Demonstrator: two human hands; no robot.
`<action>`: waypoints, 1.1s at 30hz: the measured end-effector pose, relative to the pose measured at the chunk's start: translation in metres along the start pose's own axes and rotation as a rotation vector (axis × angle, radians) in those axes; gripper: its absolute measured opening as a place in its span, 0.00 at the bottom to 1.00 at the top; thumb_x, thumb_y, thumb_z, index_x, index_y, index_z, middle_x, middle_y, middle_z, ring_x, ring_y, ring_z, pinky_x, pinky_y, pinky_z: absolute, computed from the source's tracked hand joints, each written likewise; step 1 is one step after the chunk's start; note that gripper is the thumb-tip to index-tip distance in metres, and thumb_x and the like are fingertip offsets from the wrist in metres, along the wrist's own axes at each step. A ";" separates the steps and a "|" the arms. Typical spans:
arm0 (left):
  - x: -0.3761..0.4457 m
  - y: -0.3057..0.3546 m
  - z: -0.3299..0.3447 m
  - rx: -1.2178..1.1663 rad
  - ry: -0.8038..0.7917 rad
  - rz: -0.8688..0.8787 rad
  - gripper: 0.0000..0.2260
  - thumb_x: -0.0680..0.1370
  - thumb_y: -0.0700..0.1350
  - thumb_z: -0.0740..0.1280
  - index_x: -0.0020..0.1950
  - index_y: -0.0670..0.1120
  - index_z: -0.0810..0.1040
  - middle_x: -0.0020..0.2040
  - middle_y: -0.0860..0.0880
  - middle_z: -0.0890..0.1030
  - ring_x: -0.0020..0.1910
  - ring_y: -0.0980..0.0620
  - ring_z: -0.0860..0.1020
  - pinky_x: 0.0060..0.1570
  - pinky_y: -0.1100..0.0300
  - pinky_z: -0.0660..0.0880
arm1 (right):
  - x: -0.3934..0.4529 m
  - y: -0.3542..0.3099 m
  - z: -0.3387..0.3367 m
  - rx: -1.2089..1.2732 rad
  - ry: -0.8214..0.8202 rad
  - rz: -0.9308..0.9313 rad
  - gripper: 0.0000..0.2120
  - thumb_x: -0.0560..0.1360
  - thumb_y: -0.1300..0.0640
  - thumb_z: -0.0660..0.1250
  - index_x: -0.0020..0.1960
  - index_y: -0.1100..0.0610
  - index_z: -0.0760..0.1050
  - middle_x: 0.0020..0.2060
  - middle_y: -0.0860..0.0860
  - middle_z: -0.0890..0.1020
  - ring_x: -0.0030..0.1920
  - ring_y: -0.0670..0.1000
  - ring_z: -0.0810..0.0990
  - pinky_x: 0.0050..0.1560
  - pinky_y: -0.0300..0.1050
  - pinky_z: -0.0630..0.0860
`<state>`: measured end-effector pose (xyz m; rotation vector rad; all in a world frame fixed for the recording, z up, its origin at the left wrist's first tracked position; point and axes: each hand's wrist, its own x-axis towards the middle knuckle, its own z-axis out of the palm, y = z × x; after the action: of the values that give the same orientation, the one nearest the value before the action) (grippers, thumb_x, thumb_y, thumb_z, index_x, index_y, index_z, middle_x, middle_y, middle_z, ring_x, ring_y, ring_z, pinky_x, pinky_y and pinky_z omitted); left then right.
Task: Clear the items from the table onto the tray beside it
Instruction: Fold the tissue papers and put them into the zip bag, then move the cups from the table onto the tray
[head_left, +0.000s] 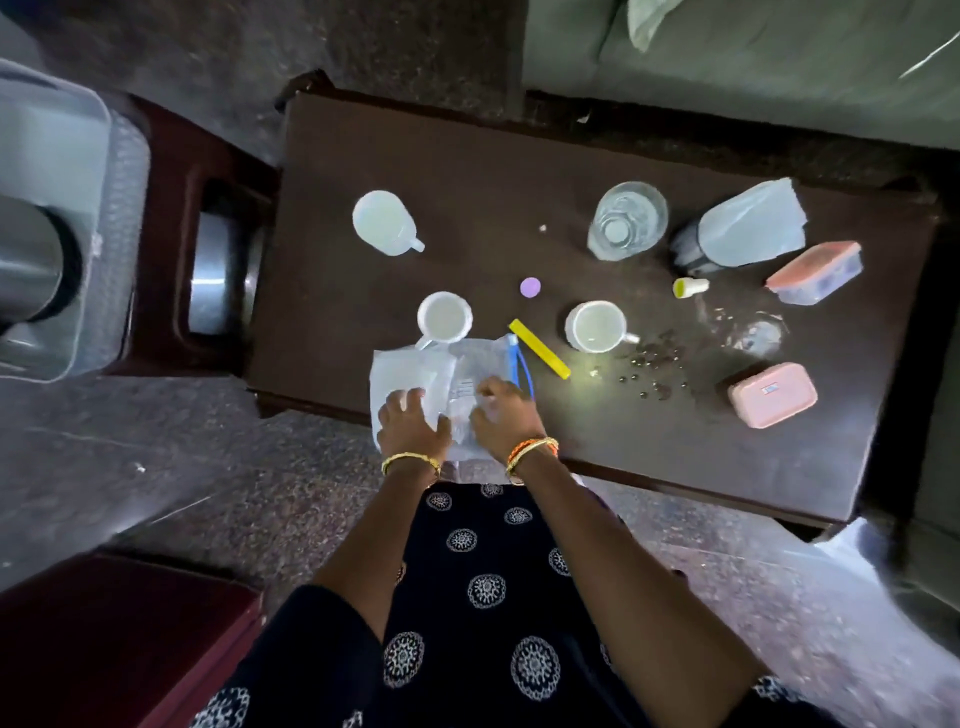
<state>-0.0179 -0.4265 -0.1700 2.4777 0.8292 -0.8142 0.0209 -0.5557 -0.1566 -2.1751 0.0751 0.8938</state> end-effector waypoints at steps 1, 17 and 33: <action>0.008 -0.008 0.002 0.073 -0.046 0.039 0.25 0.74 0.48 0.65 0.70 0.45 0.66 0.71 0.41 0.64 0.71 0.42 0.61 0.64 0.48 0.67 | 0.002 0.001 0.017 -0.087 -0.078 -0.016 0.16 0.73 0.60 0.64 0.60 0.60 0.73 0.62 0.59 0.74 0.65 0.58 0.71 0.65 0.48 0.67; 0.057 -0.031 -0.015 -0.038 -0.163 0.376 0.29 0.75 0.41 0.64 0.75 0.46 0.59 0.75 0.39 0.57 0.75 0.42 0.55 0.74 0.52 0.58 | 0.039 -0.003 0.061 -0.240 0.089 0.046 0.30 0.73 0.64 0.64 0.73 0.59 0.60 0.76 0.58 0.52 0.76 0.58 0.49 0.76 0.50 0.52; 0.140 0.019 -0.114 -0.714 -0.017 -0.110 0.21 0.76 0.55 0.64 0.63 0.43 0.72 0.57 0.39 0.81 0.53 0.39 0.81 0.55 0.49 0.77 | 0.088 -0.092 0.024 0.111 0.503 0.259 0.38 0.64 0.46 0.75 0.67 0.57 0.63 0.61 0.59 0.69 0.61 0.61 0.68 0.58 0.52 0.71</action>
<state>0.1312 -0.3228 -0.1698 1.8037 1.0358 -0.4557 0.1025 -0.4554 -0.1642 -2.2667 0.6482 0.4423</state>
